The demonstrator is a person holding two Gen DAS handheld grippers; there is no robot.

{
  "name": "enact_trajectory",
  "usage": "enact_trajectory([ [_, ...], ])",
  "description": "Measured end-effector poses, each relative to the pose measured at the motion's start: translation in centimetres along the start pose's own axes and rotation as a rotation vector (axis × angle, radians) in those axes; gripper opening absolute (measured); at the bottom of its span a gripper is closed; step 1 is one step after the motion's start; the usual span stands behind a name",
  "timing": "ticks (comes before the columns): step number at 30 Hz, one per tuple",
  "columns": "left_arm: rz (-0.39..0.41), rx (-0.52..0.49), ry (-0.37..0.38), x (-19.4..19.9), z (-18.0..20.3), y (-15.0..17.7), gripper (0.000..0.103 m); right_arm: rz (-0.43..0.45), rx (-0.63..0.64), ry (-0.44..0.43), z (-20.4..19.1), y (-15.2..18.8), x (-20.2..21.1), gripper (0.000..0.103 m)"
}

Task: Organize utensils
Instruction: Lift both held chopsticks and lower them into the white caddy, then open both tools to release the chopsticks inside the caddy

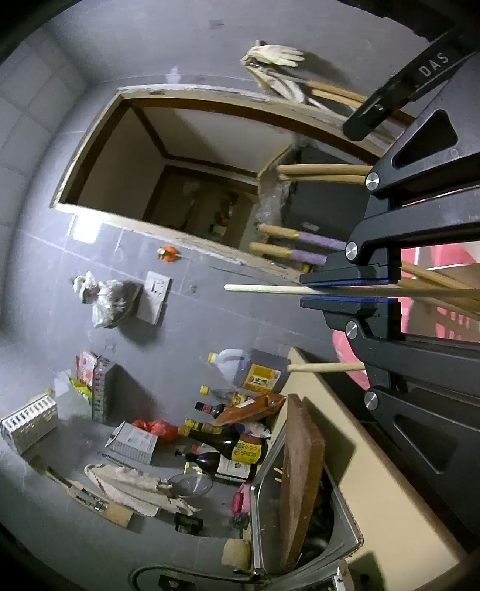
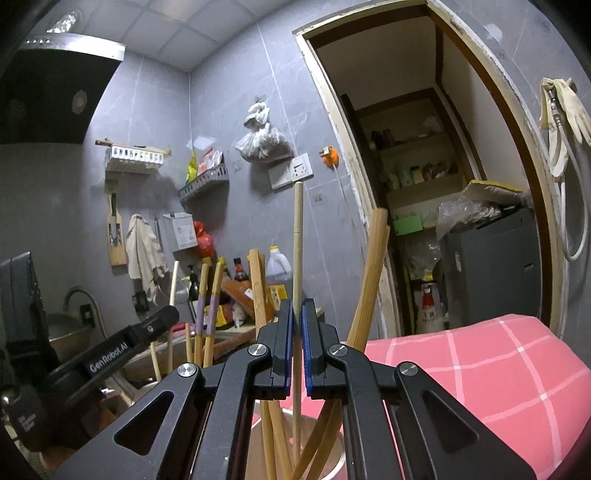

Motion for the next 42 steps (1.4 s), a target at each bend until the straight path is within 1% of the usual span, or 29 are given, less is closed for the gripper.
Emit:
enact_trajectory([
  [8,-0.048,-0.008,-0.003,-0.4,0.2,1.7,0.003,-0.01,-0.002,0.002,0.0,0.2,-0.1,0.003],
  [17,-0.071,-0.001,-0.004,0.1,0.1,2.1,0.003,-0.033,0.001,-0.003,-0.1,0.5,0.0,0.004],
  [23,-0.069,-0.003,0.004,0.5,0.3,2.2,0.004,-0.017,0.012,-0.006,-0.5,0.3,0.7,0.007],
  [27,-0.059,-0.018,0.008,1.3,0.7,2.3,0.006,0.009,0.022,-0.004,-0.9,-0.1,1.6,0.01],
  [29,-0.056,-0.021,0.013,1.7,0.8,2.3,0.01,0.019,0.028,0.001,-1.0,-0.2,2.0,0.016],
  [30,-0.055,-0.021,0.015,1.9,0.9,2.3,0.011,0.024,0.03,0.003,-1.1,-0.3,2.2,0.021],
  [32,-0.054,-0.021,0.015,2.0,0.9,2.2,0.015,0.028,0.036,0.009,-1.1,-0.4,2.7,0.021],
  [36,-0.052,-0.019,0.017,2.8,1.3,1.9,0.017,0.031,0.04,0.031,-0.8,-0.6,3.7,0.021],
  [38,-0.049,-0.022,0.021,3.3,1.5,1.9,0.025,0.029,0.043,0.045,-0.7,-0.7,4.2,0.022],
  [40,-0.051,-0.022,0.025,3.8,1.8,1.8,0.028,0.025,0.044,0.058,-0.6,-0.7,4.7,0.024],
  [42,-0.055,-0.027,0.027,4.2,2.0,1.8,0.03,0.021,0.045,0.07,-0.3,-0.7,5.2,0.026],
])
Point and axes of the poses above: each gripper's, at about its wrist camera, not at the fingertips, and x roughly against the way its jaws point, z to its right, y to its underside, the point moved 1 cm from there along -x, roughly the way its jaws point, and after that the axes turned 5 degrees about x, right-handed, at the moved point
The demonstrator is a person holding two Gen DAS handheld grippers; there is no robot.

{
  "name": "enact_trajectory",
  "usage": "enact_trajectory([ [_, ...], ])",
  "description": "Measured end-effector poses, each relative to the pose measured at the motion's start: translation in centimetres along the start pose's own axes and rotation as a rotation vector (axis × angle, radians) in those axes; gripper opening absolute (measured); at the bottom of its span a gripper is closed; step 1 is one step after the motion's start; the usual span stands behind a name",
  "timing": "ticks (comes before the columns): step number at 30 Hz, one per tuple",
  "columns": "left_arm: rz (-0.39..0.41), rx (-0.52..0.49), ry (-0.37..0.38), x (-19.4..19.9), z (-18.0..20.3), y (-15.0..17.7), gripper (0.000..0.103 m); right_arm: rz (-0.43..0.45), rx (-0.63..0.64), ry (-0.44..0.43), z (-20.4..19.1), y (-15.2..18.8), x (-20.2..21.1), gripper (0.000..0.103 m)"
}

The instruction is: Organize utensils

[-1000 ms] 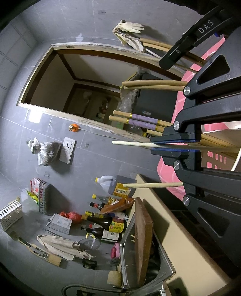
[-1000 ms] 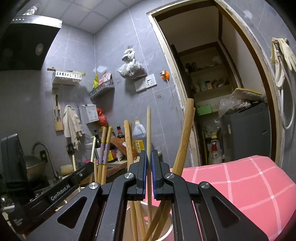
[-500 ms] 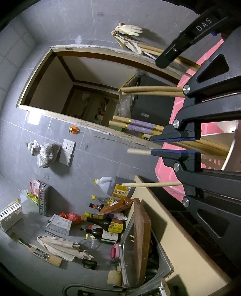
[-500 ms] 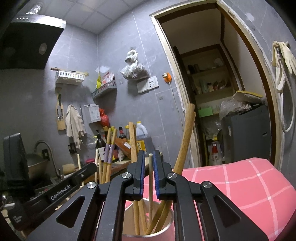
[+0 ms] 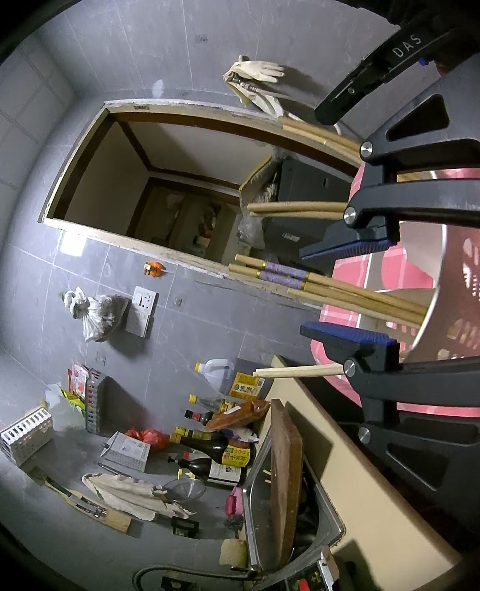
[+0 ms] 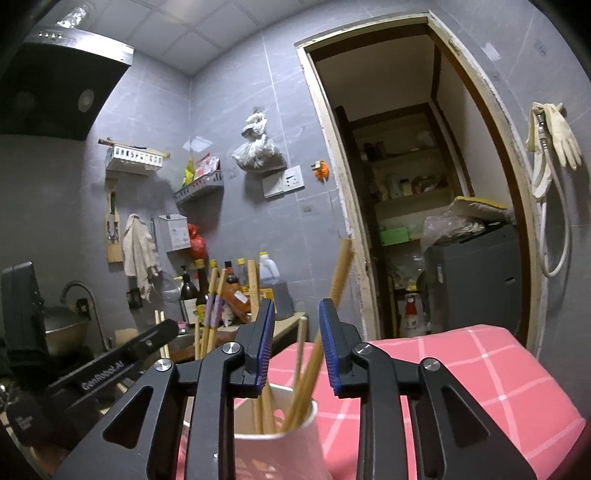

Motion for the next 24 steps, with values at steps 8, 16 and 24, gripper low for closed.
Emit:
enact_trajectory([
  [8,-0.037,-0.026,-0.002,1.7,1.1,0.6,0.054,-0.017,0.0,0.048,1.2,0.0,2.5,0.047],
  [16,-0.094,-0.039,0.0,3.8,1.9,1.5,0.071,-0.055,0.004,0.092,2.2,0.1,5.7,0.072],
  [24,-0.15,-0.065,0.03,6.9,3.0,2.6,0.085,-0.096,0.003,0.112,2.5,0.1,10.1,0.084],
])
Point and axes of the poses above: each gripper's, at about its wrist camera, not at the fingertips, and x roughly against the way its jaws point, z to its right, y to its underside, the point moved 1 cm from there along -x, roughly the way its jaws point, and after that the axes turned 5 degrees about x, right-handed, at the moved point
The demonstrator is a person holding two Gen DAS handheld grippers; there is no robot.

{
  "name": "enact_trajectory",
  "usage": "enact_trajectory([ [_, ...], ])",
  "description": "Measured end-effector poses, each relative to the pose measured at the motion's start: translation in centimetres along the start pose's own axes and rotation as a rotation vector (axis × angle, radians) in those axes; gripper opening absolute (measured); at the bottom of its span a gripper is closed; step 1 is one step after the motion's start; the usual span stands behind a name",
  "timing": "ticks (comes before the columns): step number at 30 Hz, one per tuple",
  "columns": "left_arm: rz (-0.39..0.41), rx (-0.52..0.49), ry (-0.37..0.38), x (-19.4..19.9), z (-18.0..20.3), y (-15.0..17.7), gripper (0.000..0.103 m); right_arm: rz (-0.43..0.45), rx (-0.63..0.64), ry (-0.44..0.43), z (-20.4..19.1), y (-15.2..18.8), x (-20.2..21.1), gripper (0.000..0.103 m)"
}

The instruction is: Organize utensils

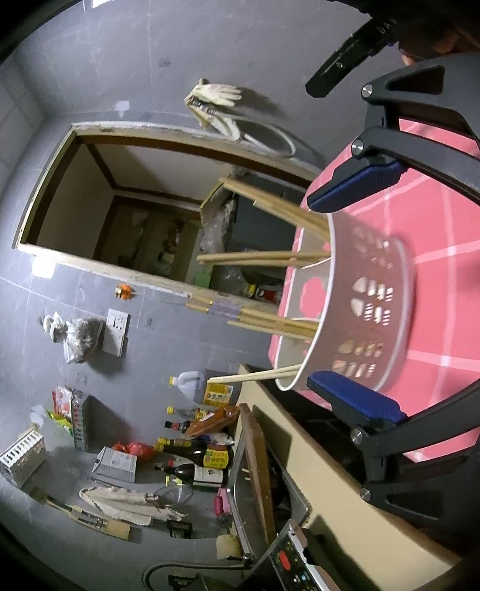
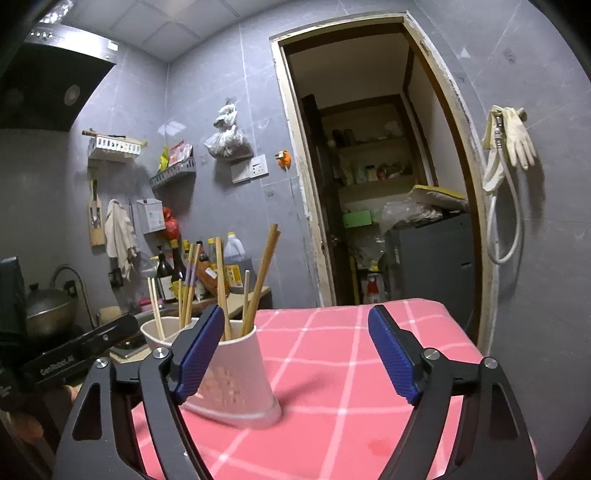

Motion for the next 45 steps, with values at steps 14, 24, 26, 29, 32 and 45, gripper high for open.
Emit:
enact_trajectory([
  [14,-0.049,-0.052,-0.046,4.1,1.1,2.5,0.096,-0.082,0.008,0.027,0.0,0.0,5.6,0.103],
  [24,-0.055,-0.088,-0.072,7.8,0.5,3.7,0.099,-0.129,0.02,0.003,-1.3,-0.1,9.8,0.103],
  [26,-0.051,-0.093,-0.075,8.4,0.6,3.8,0.099,-0.13,0.029,0.012,-1.6,-0.2,10.5,0.103],
  [29,-0.044,-0.102,-0.08,9.3,0.7,4.1,0.099,-0.118,0.029,0.027,-1.9,0.1,11.4,0.103],
  [32,-0.038,-0.117,-0.085,10.1,0.9,4.5,0.099,-0.11,0.026,0.057,-1.9,0.9,11.9,0.103],
  [45,-0.007,-0.134,-0.122,11.9,0.9,6.4,0.099,-0.079,0.069,0.17,-2.1,3.0,12.9,0.103],
])
Point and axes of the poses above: each gripper's, at about its wrist camera, not at the fingertips, and x roughly against the way its jaws point, z to its right, y to its underside, the point moved 1 cm from there along -x, roughly the way its jaws point, and after that the axes turned 5 degrees about x, right-handed, at the moved point
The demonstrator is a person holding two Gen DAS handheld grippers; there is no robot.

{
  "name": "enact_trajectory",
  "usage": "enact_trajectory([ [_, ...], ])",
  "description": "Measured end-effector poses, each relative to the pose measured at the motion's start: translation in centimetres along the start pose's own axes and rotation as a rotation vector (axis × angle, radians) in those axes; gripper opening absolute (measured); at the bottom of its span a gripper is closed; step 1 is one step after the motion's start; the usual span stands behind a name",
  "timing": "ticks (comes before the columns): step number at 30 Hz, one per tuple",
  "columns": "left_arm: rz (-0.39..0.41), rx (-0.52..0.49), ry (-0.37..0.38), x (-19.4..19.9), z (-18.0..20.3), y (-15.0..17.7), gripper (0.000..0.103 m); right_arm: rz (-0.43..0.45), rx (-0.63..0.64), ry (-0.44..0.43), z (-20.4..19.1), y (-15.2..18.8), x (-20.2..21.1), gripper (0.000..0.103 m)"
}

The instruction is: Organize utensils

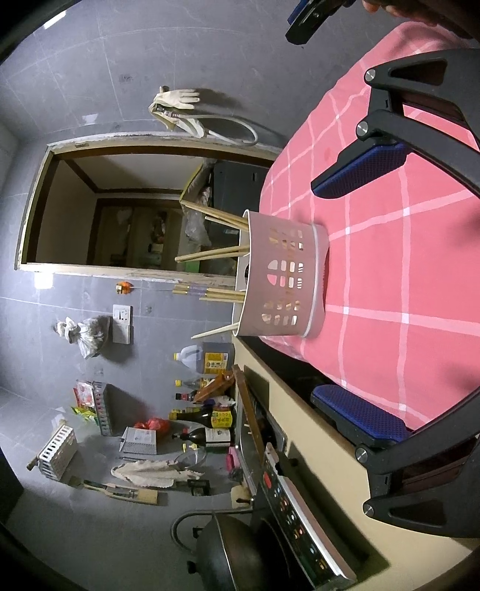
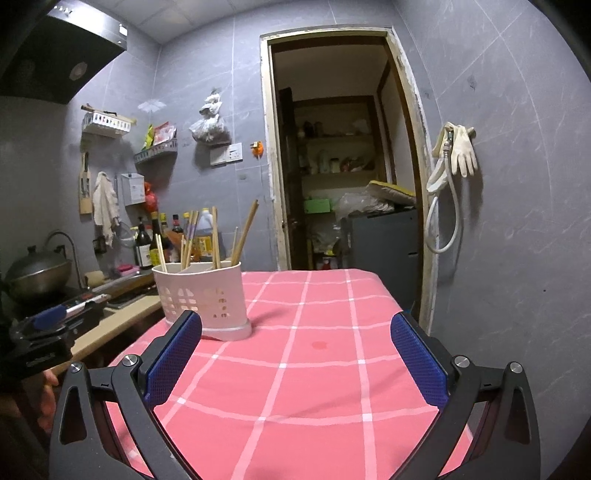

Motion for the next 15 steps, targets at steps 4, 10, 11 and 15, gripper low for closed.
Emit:
enact_trajectory([
  [4,0.006,-0.01,-0.004,0.58,0.2,0.44,0.099,0.003,0.008,0.014,-0.06,0.24,0.03,0.103],
  [10,0.01,-0.012,-0.006,0.76,0.33,0.6,0.099,-0.003,0.012,0.021,-0.11,0.65,-0.09,0.103],
  [11,0.011,-0.012,-0.006,0.84,0.35,0.63,0.099,-0.003,0.014,0.021,-0.12,0.64,-0.09,0.103],
  [15,0.013,-0.011,-0.005,0.99,0.34,0.55,0.099,-0.006,0.013,0.022,-0.17,0.77,-0.12,0.103],
])
Point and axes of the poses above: each gripper's, at about its wrist camera, not at the fingertips, and x roughly against the way its jaws point, z to its right, y to its underside, the point moved 1 cm from there along -x, roughly the way its jaws point, and after that the axes turned 5 degrees about x, right-handed, at the moved point
